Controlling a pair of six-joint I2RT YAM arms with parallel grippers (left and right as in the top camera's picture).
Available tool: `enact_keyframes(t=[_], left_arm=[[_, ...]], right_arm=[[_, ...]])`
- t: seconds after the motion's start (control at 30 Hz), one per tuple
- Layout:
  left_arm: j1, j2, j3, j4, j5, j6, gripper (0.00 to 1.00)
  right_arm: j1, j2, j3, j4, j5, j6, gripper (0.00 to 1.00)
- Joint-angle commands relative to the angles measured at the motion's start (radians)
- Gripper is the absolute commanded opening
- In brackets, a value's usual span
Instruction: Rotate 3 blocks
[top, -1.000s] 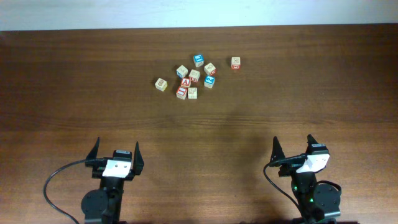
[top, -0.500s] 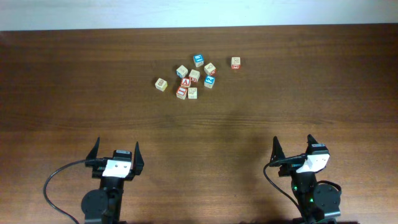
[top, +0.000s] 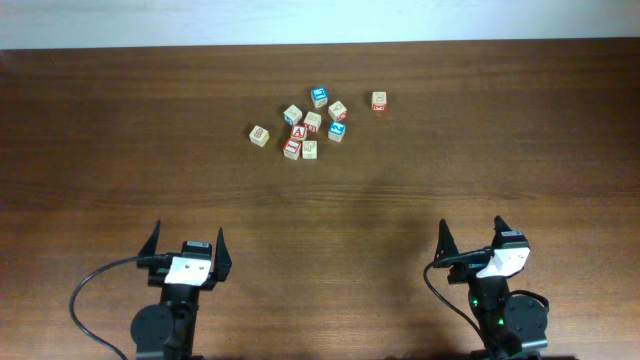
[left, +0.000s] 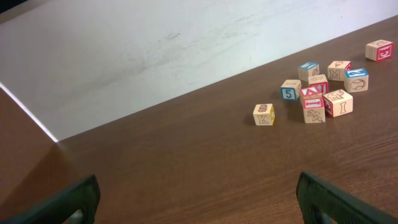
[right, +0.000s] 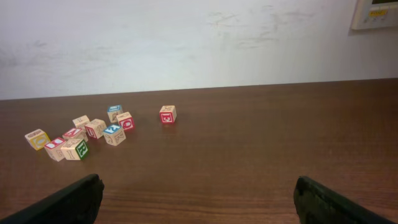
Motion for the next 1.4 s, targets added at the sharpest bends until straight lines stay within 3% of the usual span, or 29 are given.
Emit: enact_keyframes(t=[0.0,0.3,0.4,0.5,0.6,0.77,0.87,0.97,1.07,1.13,1.2,1.23,1.27,1.37], left_arm=[[-0.005,-0.007,-0.004,-0.005,-0.01,-0.01,0.99],[-0.005,0.004,0.04,-0.032,-0.002,-0.01,0.99],[-0.005,0.097,0.145,-0.083,0.0,-0.01,0.99],[-0.005,0.344,0.376,-0.131,0.014,-0.01,0.99],[-0.005,0.613,0.634,-0.264,0.05,-0.01,0.99],[-0.005,0.988,1.112,-0.581,0.078,-0.011,0.99],[-0.005,1.219,1.344,-0.652,0.281,-0.01,0.99],[-0.005,1.434,1.531,-0.729,0.396,-0.027,0.99],[-0.007,1.774,1.887,-1.02,0.466,-0.033,0.99],[-0.006,1.93,1.987,-1.148,0.467,-0.033,0.99],[-0.006,2.007,1.987,-1.197,0.45,-0.033,0.99],[-0.006,2.028,1.987,-1.197,0.451,-0.033,0.99],[-0.006,2.034,1.987,-1.197,0.45,-0.033,0.99],[-0.006,2.034,1.987,-1.197,0.45,-0.033,0.99]], right_arm=[[-0.007,-0.008,-0.009,-0.002,-0.002,0.006,0.98],[-0.007,-0.007,0.004,0.003,-0.035,0.005,0.98],[-0.007,0.011,0.06,0.003,-0.047,0.006,0.98],[-0.007,0.115,0.198,0.001,-0.063,0.005,0.98],[-0.007,0.348,0.386,-0.026,-0.156,0.006,0.98],[-0.007,0.858,0.859,-0.309,-0.27,0.005,0.98],[-0.007,1.236,1.244,-0.554,-0.398,0.002,0.98],[-0.006,1.49,1.506,-0.699,-0.52,-0.006,0.98],[0.008,1.822,1.829,-0.909,-0.559,-0.097,0.98],[0.034,2.01,1.897,-0.877,-0.57,-0.106,0.98],[0.053,2.127,1.897,-0.785,-0.626,0.032,0.98],[0.07,2.16,1.897,-0.752,-0.639,0.034,0.93],[0.12,2.196,1.897,-0.711,-0.511,0.151,0.84],[0.269,2.225,1.897,-0.645,-0.104,0.454,0.82]])
